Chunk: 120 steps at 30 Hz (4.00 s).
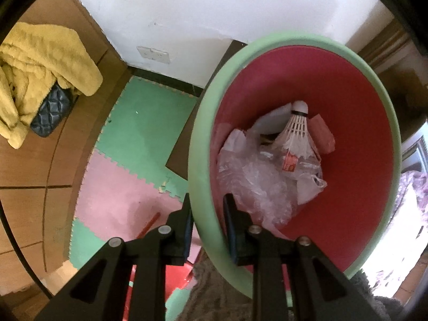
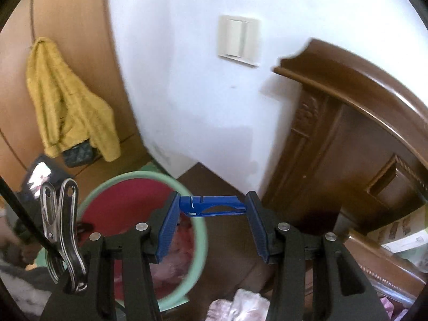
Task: Collect trash
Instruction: 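Carry the blue object over the red bucket with the right tool, then open the right tool to drop the blue object into the bucket, then move the open right tool back toward the nightstand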
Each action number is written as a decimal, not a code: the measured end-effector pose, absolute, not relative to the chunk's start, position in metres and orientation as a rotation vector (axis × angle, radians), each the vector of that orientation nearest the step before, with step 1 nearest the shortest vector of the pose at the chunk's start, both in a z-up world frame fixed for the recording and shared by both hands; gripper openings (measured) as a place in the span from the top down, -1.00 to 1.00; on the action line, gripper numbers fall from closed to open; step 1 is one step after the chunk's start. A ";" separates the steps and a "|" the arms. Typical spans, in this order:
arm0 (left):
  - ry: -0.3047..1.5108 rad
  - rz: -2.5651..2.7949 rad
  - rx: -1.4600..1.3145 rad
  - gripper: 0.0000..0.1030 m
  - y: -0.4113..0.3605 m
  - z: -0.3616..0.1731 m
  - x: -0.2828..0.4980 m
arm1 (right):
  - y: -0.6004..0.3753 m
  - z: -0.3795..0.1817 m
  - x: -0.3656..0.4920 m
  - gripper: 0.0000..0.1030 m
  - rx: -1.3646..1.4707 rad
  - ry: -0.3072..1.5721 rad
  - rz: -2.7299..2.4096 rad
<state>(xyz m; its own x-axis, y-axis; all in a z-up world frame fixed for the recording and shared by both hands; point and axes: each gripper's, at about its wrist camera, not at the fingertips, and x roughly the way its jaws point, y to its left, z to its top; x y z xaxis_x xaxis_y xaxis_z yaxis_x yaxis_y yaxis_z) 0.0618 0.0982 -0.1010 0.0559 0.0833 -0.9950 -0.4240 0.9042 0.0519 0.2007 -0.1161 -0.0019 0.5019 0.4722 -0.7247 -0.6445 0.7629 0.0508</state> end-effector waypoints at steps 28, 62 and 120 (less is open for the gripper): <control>1.445 0.426 -0.344 0.60 0.102 -0.101 0.060 | -0.056 -0.063 0.155 0.01 -0.134 0.999 0.960; 1.427 0.427 -0.324 0.65 0.110 -0.091 0.067 | -0.053 -0.065 0.169 -0.45 -0.177 0.984 0.919; 1.461 0.478 -0.308 0.66 0.105 -0.098 0.070 | -0.088 -0.235 0.363 -0.63 0.194 1.138 0.523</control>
<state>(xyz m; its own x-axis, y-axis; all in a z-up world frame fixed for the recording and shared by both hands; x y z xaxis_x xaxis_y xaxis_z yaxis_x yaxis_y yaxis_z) 0.0705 0.1046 -0.0979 0.0410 0.1226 -0.9916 -0.4874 0.8688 0.0872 0.3634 -0.0879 -0.2354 0.3154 0.4903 -0.8125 -0.2971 0.8642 0.4061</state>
